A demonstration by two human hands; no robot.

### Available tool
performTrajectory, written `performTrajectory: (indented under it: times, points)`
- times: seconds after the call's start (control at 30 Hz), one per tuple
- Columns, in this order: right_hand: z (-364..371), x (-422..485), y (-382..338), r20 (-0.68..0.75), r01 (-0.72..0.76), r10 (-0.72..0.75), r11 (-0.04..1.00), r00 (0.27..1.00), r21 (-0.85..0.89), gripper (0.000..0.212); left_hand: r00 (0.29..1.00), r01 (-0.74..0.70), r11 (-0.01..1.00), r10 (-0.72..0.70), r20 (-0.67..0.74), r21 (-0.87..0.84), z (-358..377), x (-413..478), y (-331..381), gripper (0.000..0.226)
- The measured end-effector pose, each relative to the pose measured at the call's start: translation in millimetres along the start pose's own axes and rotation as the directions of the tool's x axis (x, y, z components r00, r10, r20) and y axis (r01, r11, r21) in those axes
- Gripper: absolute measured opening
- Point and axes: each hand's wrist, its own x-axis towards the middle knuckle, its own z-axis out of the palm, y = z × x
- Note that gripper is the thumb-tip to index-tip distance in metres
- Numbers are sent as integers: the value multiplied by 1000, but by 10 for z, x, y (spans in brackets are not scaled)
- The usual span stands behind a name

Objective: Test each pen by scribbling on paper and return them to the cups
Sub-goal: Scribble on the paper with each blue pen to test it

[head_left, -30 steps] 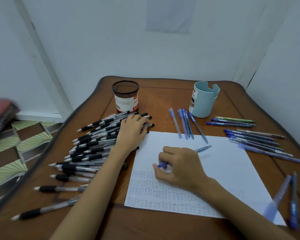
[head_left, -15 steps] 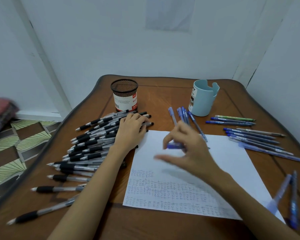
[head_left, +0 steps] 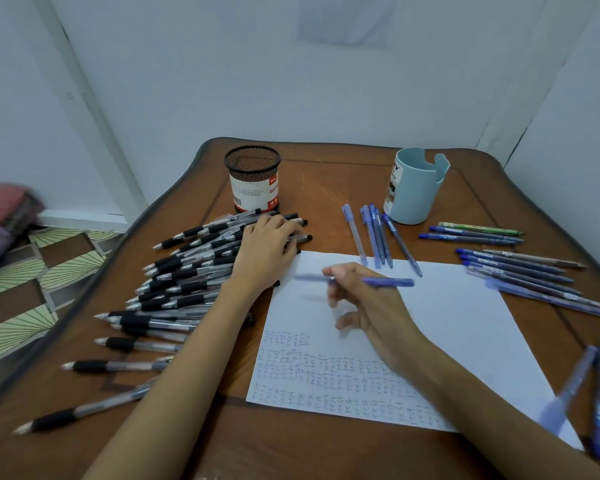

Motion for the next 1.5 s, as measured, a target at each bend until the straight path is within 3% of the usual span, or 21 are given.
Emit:
performTrajectory:
  times: [0.1, 0.23, 0.3, 0.4, 0.5, 0.73, 1.17, 1.33, 1.4, 1.47, 1.5]
  points:
    - [39, -11, 96, 51, 73, -68, 992, 996, -100, 27, 1000, 2, 1000, -2, -8, -3, 8, 3, 0, 26]
    - [47, 9, 122, 229, 101, -56, 977, 972, -189, 19, 1000, 4, 1000, -4, -5, 14, 14, 5, -6, 26]
    - [49, 17, 157, 206, 141, -91, 960, 974, -242, 18, 1000, 7, 1000, -7, -10, 10, 13, 4, -4, 26]
    - [55, 28, 223, 84, 257, -243, 889, 966, -379, 46, 1000, 4, 1000, -4, -12, 14, 11, 1, 1, 26]
    - [45, 49, 235, 65, 280, -278, 873, 958, -398, 54, 1000, 5, 1000, -5, -9, 17, 9, -1, 10, 27]
    - [38, 50, 235, 167, 272, -224, 888, 960, -371, 41, 1000, 3, 999, -3, -9, 32, 8, 5, 6, 26]
    - [50, 43, 222, 150, 266, -225, 886, 963, -379, 48, 1000, 4, 999, -4, -12, 36, 23, 18, -6, 26]
    - [27, 106, 129, 85, 84, -59, 940, 995, -332, 65, 1000, -1, 1000, 1, -23, 29, 34, 15, -14, 25]
    - [-40, 114, 56, 81, 5, 15, 971, 997, -238, 52, 1000, 3, 1000, -3, -17, 14, 37, 15, -17, 25]
    - [-106, 106, -2, 129, 4, 23, 979, 991, -204, 22, 1000, 4, 1000, -4, -10, 9, 35, 14, -16, 25]
    - [-131, 106, -8, 158, 4, 25, 983, 987, -183, 16, 1000, 3, 1000, -3, -12, 11, 31, 13, -15, 25]
